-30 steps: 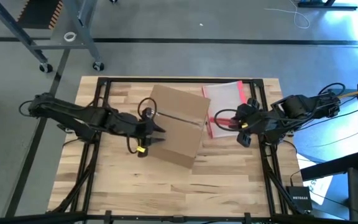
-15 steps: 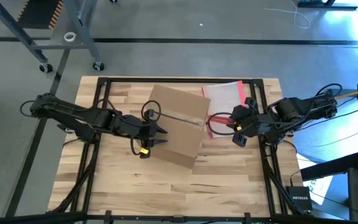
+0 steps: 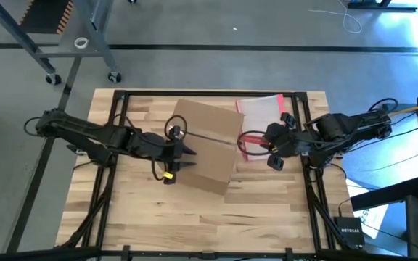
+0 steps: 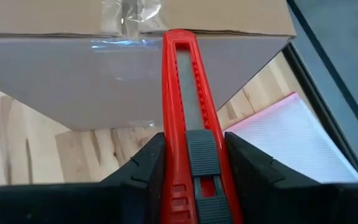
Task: Unpack boxes
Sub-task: Open the cardboard box using the utility knife
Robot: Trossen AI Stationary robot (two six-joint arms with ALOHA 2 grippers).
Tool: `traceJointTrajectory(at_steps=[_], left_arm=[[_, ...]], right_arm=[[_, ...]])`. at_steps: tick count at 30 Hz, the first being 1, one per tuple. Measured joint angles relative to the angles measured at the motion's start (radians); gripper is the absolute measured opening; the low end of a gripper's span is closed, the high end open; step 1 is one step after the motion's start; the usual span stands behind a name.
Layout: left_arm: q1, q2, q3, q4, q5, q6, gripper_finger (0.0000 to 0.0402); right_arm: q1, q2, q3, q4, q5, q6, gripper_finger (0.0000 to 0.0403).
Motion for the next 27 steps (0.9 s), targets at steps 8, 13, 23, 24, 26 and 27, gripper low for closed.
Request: traceJointTrajectory(at_steps=[8,13,23,24,26,27], left_arm=[[-0.156,0.073,0.115,-0.055,-0.084,0.054,0.0141],[-0.2,0.234,0.224,-0.196,-0.244,0.088,0.0141],[-0.174,0.384,0.322,-0.159,-0.418,0.23,0.0141],[-0.167,0.386,0.322,-0.156,-0.417,0.224,0.0141],[-0.152,0.388,0.322,-0.153,-0.416,0.201,0.0141],[-0.144,0.388,0.323,-0.152,-0.416,0.193,0.0141]], right_arm=[[-0.008,0.0,0.0,0.003,-0.014,-0.042,0.0132],[-0.013,0.0,0.0,0.001,-0.018,-0.043,0.0132],[-0.012,0.0,0.0,-0.01,-0.018,-0.042,0.0132],[-0.012,0.0,0.0,-0.011,-0.019,-0.043,0.0132],[-0.011,0.0,0.0,-0.011,-0.027,-0.049,0.0132],[-0.011,0.0,0.0,-0.009,-0.037,-0.056,0.0132]])
